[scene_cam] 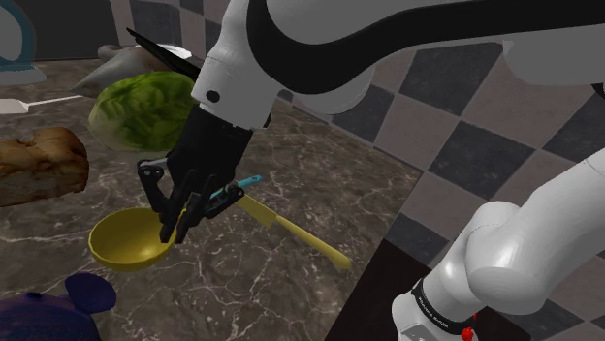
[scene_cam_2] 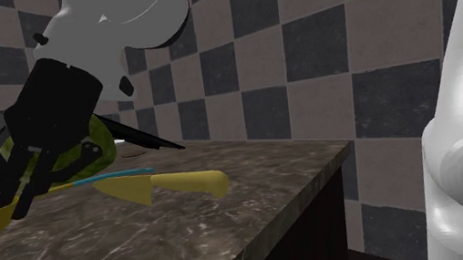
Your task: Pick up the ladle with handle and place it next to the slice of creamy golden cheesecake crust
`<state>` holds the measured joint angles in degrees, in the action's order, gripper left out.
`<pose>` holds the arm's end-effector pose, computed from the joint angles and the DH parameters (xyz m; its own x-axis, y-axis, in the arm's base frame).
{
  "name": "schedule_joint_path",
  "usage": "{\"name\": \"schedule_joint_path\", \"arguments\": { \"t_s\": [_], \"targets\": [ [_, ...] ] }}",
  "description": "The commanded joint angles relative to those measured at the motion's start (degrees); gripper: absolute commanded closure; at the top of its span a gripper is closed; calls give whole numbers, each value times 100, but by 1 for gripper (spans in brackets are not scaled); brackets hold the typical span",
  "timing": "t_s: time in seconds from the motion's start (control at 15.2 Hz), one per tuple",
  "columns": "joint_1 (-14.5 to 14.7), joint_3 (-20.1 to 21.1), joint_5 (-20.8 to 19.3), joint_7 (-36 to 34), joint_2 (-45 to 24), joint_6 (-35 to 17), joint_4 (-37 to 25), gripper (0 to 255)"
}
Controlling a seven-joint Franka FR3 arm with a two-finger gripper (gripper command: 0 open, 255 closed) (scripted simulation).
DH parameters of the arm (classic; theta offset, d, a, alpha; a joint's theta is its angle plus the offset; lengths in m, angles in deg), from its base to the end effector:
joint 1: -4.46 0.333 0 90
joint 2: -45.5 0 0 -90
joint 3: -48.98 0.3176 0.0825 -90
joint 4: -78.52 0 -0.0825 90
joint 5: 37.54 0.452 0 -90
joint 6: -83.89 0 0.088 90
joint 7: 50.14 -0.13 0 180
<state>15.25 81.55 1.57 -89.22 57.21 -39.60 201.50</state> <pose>0.3980 0.4387 0.4543 0.9544 -0.1914 -0.2289 -0.2779 -0.8497 -0.4480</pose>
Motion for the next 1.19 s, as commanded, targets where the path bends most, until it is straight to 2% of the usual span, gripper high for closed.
{"name": "schedule_joint_path", "arguments": {
  "t_s": [0.0,0.07,0.13,0.46,0.73,1.12],
  "targets": [
    [0,1,0,0,-2,0,2,255],
    [0,1,0,0,-2,0,2,255],
    [1,1,0,-1,-2,0,2,0],
    [0,1,0,0,-2,0,2,0],
    [-119,-314,-39,10,367,753,-277,0],
    [-119,-314,-39,10,367,753,-277,0]
  ]
}}
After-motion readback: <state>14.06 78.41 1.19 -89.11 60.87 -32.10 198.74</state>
